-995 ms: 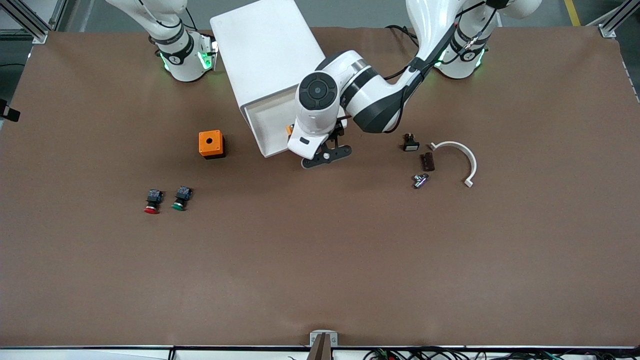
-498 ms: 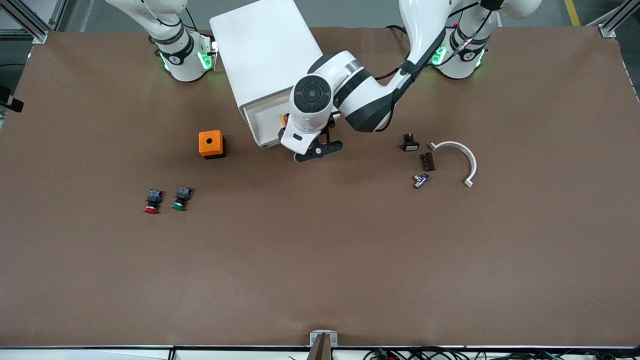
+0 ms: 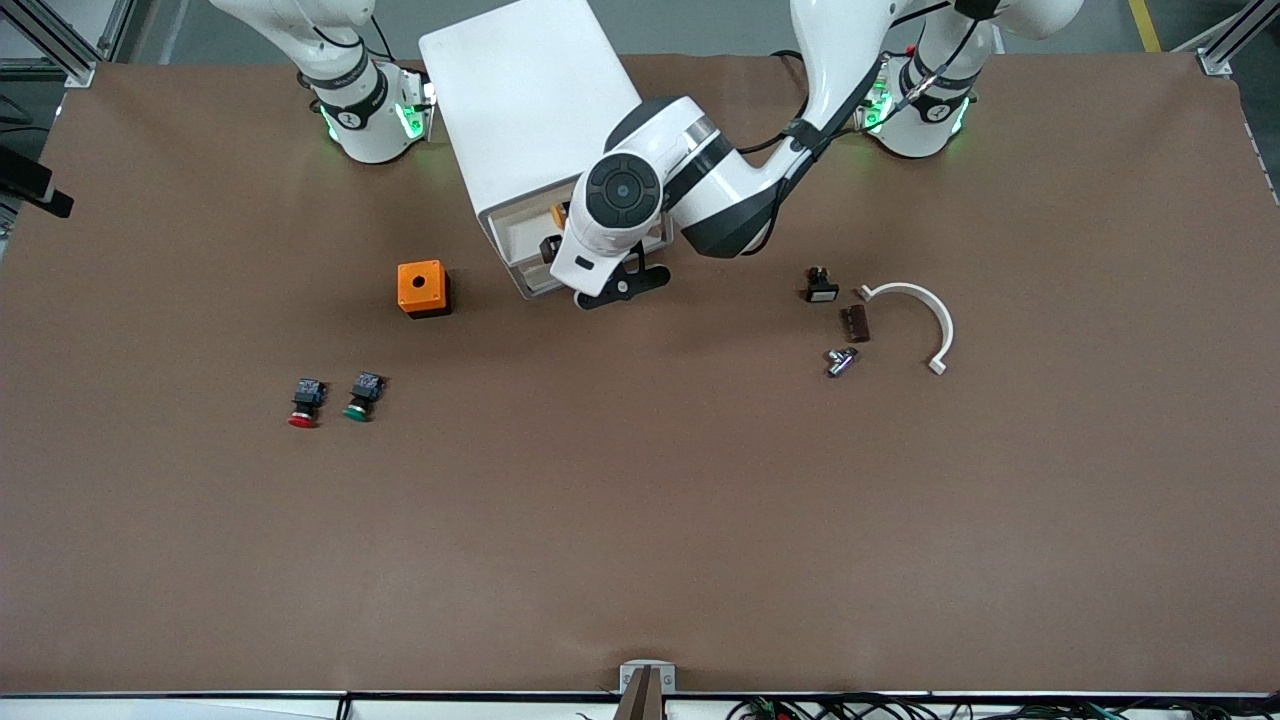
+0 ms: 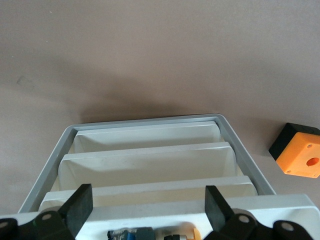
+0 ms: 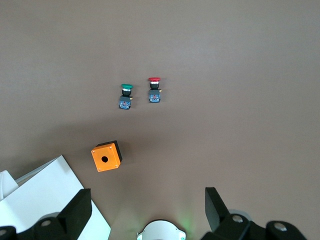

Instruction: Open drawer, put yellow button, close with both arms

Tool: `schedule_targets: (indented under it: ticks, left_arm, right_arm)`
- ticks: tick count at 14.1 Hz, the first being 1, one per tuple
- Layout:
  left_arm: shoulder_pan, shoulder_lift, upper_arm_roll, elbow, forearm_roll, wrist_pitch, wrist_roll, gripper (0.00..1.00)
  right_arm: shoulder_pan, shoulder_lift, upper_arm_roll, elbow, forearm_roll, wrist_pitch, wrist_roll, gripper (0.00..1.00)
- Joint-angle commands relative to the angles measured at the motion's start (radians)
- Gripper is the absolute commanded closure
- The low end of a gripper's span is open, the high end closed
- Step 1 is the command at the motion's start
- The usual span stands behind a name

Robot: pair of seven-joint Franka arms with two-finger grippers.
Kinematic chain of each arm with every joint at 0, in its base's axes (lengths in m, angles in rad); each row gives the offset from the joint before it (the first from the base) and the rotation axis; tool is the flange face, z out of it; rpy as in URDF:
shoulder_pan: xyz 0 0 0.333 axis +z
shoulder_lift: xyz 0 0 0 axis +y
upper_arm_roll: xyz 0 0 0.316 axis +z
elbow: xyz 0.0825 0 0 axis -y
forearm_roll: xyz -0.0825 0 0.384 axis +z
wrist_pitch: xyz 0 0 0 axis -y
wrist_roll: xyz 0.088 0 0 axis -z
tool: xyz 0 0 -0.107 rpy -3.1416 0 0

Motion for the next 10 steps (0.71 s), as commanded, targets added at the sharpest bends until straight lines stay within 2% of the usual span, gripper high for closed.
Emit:
schedule_targets:
  ticks: [1,5,10]
  left_arm:
    - [-0.019,0.0,-0.002,0.001,-0.036,0.006,0.008,0.0]
    - [-0.027,0.0,-0.002,-0.012,-0.088,0.006,0.008,0.0]
    - [-0.039,-0.001,-0.002,-0.046,-0.089,0.006,0.008,0.0]
  right_arm:
    - [0.002,-0.079,-0.001,-0.108,-0.006,0.06,-0.008,0.0]
    - [0.003,-0.099,-0.001,-0.139,-0.043,0.096,-0.089,0.0]
    - [0.032,-0.103,0.004,-0.139,-0.08,0.116,-0.097,0.0]
